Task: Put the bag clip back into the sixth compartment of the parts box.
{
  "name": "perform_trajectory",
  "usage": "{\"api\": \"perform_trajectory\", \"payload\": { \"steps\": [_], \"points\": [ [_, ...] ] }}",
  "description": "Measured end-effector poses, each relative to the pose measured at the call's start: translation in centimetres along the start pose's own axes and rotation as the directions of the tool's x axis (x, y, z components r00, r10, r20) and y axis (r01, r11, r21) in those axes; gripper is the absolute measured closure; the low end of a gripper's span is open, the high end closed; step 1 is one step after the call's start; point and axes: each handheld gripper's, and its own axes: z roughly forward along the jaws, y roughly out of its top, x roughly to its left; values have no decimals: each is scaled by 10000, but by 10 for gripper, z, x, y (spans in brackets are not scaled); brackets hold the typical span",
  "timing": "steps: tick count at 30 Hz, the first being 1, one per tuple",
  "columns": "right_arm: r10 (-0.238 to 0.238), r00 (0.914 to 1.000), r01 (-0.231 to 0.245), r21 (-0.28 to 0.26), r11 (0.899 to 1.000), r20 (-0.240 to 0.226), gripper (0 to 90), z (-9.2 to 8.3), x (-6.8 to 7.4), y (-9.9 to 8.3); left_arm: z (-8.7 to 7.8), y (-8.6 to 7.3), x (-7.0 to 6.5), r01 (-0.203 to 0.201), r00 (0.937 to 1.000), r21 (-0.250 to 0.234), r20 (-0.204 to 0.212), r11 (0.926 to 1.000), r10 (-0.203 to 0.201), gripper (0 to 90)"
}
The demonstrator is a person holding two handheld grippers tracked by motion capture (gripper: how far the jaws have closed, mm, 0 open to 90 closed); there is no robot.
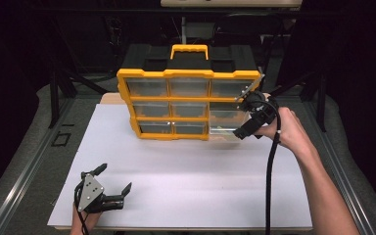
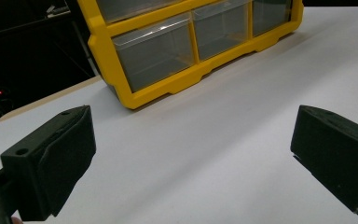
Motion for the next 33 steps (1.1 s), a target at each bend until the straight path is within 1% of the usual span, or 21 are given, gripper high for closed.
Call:
{"api": "perform_trajectory", "payload": {
  "steps": [4,5,7,9,12,15,16,19,20,23,27,31,32,33],
  "points": [
    [184,9998,-183,92,9998,-75,0,6,-2,-15,0,0,0,17,10000,1,-8,10000,-17,0],
    [246,9997,-246,18,9997,-65,0,8,-1,-19,0,0,0,17,10000,-2,2,10000,-17,0],
    [313,9995,-311,176,9994,-108,0,11,-2,-27,0,0,0,19,10000,6,14,10000,-19,0],
    [386,9992,-383,209,9990,-109,0,14,-2,-34,0,0,0,16,10000,8,-2,10000,-16,0],
    [529,9985,-526,271,9982,-119,0,18,0,-44,0,0,0,10,10000,2,4,10000,-10,0],
    [565,9983,-561,281,9980,-124,0,22,2,-53,0,0,0,20,10000,1,0,10000,-20,0],
    [592,9981,-588,313,9978,-143,0,24,3,-56,0,0,0,13,10000,5,3,10000,-13,0],
    [702,9974,-699,186,9974,-131,0,30,6,-65,0,0,0,11,10000,-5,4,10000,-11,0],
    [678,9976,-674,289,9973,-136,0,31,7,-67,0,0,0,13,10000,1,6,10000,-13,0],
    [773,9969,-768,274,9967,-163,0,37,12,-75,0,0,0,3,10000,4,10,10000,-3,0],
    [823,9964,-820,129,9965,-197,0,44,16,-84,0,0,0,15,10000,5,8,10000,-15,0],
    [909,9954,-903,210,9957,-293,0,50,21,-91,0,0,0,12,10000,3,9,10000,-12,0],
    [928,9949,-921,203,9955,-391,0,52,23,-93,0,0,0,14,10000,5,6,10000,-14,0],
    [954,9947,-950,128,9954,-386,0,54,24,-95,0,0,0,19,10000,3,7,10000,-19,0]
  ]
}}
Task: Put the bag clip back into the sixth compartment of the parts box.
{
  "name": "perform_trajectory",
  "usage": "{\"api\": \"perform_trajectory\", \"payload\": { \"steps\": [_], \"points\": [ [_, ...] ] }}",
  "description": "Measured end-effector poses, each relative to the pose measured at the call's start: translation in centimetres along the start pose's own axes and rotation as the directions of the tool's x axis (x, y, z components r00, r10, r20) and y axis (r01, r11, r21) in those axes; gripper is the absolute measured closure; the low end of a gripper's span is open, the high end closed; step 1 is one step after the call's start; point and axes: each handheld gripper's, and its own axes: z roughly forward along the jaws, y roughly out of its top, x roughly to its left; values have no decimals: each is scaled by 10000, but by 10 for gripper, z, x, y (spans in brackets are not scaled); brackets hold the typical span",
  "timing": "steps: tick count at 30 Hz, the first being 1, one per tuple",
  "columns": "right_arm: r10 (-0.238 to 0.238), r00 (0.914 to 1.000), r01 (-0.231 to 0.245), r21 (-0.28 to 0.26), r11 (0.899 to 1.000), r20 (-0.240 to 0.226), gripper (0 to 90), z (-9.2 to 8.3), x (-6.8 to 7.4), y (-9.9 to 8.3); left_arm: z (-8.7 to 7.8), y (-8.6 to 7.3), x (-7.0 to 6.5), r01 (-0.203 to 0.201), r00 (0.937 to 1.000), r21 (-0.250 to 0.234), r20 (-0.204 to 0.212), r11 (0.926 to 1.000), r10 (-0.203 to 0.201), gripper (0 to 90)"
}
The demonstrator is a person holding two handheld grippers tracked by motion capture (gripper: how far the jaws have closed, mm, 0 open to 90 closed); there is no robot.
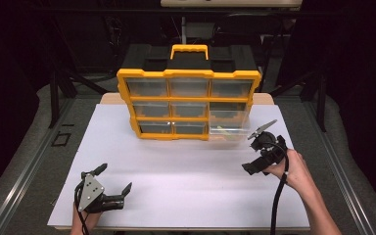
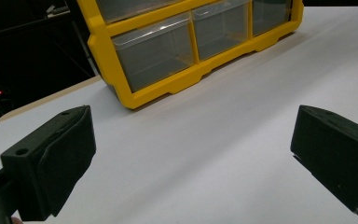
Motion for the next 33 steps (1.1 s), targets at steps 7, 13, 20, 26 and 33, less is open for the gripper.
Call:
{"api": "perform_trajectory", "payload": {
  "steps": [7,13,20,26,33],
  "points": [
    [115,9999,-117,-151,9998,-127,0,13,7,-12,0,0,0,3,10000,-8,0,10000,-3,0],
    [251,9993,-263,-430,9987,-272,0,23,14,-20,0,0,0,2,10000,0,5,10000,-2,0],
    [268,9989,-283,-408,9988,-375,0,34,21,-29,0,0,0,15,10000,-9,1,10000,-15,0],
    [333,9986,-360,-658,9972,-408,0,41,26,-38,-1,0,0,10,10000,-14,-11,10000,-10,0],
    [400,9983,-435,-870,9953,-415,0,45,30,-48,0,0,0,7,10000,23,-10,10000,-7,0]
  ]
}}
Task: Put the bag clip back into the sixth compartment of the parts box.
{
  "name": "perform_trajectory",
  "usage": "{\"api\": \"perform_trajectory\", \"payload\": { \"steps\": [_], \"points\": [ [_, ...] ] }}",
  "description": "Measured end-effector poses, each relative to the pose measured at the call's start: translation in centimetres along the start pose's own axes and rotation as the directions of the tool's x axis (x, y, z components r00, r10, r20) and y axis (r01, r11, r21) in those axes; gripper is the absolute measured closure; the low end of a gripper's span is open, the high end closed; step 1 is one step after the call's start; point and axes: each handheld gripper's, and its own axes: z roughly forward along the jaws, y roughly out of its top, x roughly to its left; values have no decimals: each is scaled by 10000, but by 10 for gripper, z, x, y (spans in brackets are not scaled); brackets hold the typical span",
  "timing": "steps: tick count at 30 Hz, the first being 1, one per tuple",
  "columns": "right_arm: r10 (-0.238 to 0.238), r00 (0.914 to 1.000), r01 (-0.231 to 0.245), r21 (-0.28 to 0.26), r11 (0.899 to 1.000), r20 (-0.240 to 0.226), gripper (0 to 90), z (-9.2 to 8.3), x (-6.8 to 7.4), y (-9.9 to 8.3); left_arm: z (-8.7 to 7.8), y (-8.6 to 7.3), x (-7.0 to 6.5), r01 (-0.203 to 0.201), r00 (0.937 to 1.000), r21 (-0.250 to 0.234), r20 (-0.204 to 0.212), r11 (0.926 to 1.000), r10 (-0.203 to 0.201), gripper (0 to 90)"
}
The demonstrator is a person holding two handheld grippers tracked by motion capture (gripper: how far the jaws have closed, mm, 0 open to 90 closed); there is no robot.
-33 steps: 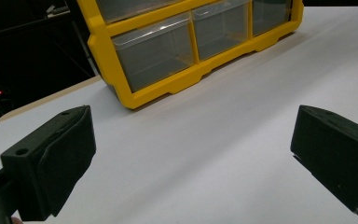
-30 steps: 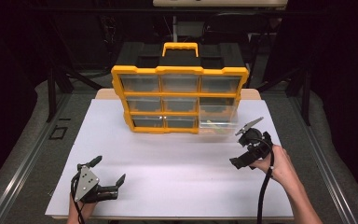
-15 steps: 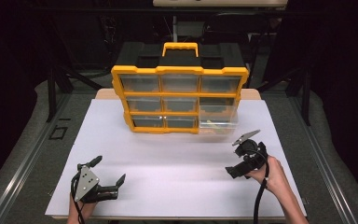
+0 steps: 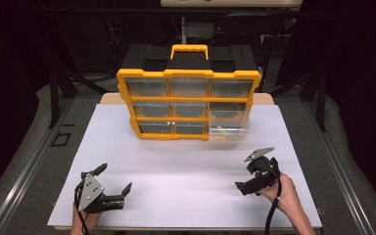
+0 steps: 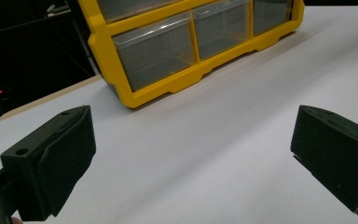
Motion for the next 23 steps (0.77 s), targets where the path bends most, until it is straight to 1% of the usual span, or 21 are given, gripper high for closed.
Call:
{"api": "perform_trajectory", "payload": {
  "steps": [2,3,4,8,10,11,12,14,15,17,18,19,23],
  "points": [
    [34,9999,-32,-156,9999,127,0,1,2,-3,0,0,0,17,10000,21,-15,10000,-17,0],
    [4,9999,-3,-65,10000,148,0,0,2,-5,0,0,0,22,10000,26,-21,10000,-22,0],
    [-32,9999,36,-276,9996,159,0,0,2,-6,0,0,0,25,10000,18,-29,10000,-25,0],
    [80,9998,-66,-663,9978,206,0,-1,6,-12,0,0,0,5,10000,16,8,10000,-5,0],
    [124,9996,-103,-778,9969,265,0,-1,8,-17,0,0,0,34,10000,28,6,10000,-34,0],
    [158,9995,-136,-865,9962,255,0,-1,10,-19,0,0,0,48,10000,21,2,10000,-48,0],
    [178,9997,-163,-843,9963,179,0,0,11,-22,0,0,1,44,10000,32,-2,10000,-44,0],
    [249,9993,-221,-1035,9944,261,0,1,14,-25,0,0,0,43,10000,28,18,10000,-43,0],
    [372,9991,-337,-1366,9901,226,0,3,14,-28,0,0,0,30,10000,25,36,10000,-31,0],
    [409,9987,-363,-1449,9888,294,0,4,18,-31,0,0,0,34,10000,28,45,10000,-35,0],
    [354,9989,-306,-1452,9889,308,0,3,19,-32,0,0,0,33,10000,40,62,10000,-33,0],
    [443,9985,-381,-1696,9848,330,0,3,21,-34,0,0,0,48,10000,42,51,10000,-48,0],
    [500,9974,-379,-2138,9761,515,0,-1,25,-40,-1,0,1,135,9999,-9,65,9999,-135,0]
  ]
}}
